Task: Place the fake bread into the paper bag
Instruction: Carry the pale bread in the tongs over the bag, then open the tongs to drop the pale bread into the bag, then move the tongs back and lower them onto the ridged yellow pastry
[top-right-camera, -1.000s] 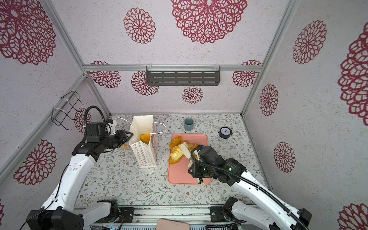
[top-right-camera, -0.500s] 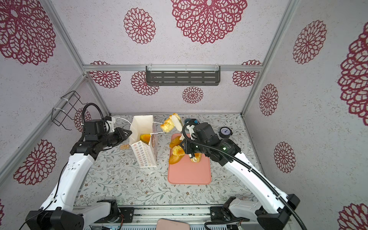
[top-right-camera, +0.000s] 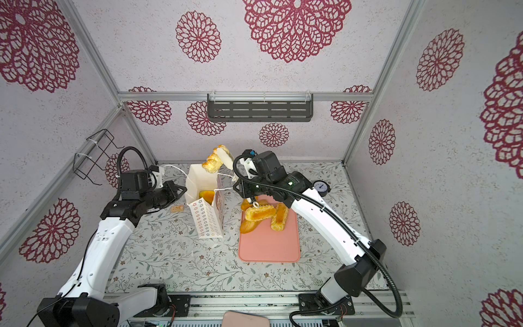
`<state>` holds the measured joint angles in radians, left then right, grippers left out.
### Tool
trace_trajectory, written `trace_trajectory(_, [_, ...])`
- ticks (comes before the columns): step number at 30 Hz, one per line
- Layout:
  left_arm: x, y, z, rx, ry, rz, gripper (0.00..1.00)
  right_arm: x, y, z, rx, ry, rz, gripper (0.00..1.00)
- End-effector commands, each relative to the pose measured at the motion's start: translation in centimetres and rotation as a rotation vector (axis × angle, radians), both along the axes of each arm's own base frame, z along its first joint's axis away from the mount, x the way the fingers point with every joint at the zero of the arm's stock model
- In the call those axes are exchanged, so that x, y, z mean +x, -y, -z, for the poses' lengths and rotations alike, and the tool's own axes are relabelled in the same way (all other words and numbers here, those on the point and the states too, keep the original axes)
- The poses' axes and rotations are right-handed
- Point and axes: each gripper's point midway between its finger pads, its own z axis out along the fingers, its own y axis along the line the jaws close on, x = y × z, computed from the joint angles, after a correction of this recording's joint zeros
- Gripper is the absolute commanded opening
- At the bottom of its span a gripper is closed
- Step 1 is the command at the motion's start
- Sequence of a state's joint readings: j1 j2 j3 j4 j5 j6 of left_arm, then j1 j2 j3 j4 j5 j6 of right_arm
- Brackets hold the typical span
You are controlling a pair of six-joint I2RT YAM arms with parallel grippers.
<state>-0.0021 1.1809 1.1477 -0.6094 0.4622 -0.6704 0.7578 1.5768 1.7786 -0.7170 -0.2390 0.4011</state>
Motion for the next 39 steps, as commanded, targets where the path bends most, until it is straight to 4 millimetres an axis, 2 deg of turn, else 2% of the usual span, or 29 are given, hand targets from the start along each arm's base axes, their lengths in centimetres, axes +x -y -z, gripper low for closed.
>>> trace_trajectory(1, [0.4, 0.3, -0.6, -0.006, 0.018, 0.011, 0.03, -0.4, -0.7, -2.7, 0.028, 0.077, -0.053, 0.3])
trace_trajectory(13, [0.4, 0.3, -0.6, -0.005, 0.018, 0.011, 0.02, -0.2, -2.1, -0.7, -0.04, 0.046, -0.081, 0.34])
trace_trajectory(19, [0.3, 0.3, -0.7, -0.004, 0.022, 0.015, 0.02, -0.1, -2.5, -0.3, -0.046, 0.039, -0.087, 0.36])
trace_trajectory(26, [0.2, 0.3, -0.7, -0.001, 0.022, 0.017, 0.02, 0.0, -2.8, -0.5, -0.043, 0.041, -0.089, 0.43])
trace_trajectory(33, [0.2, 0.3, -0.5, -0.001, 0.018, 0.016, 0.02, 0.3, -2.7, -0.8, -0.044, 0.052, -0.075, 0.45])
trace_trajectory(39, [0.1, 0.3, -0.4, -0.001, 0.016, 0.016, 0.02, 0.4, -0.9, -2.4, -0.051, 0.096, -0.014, 0.43])
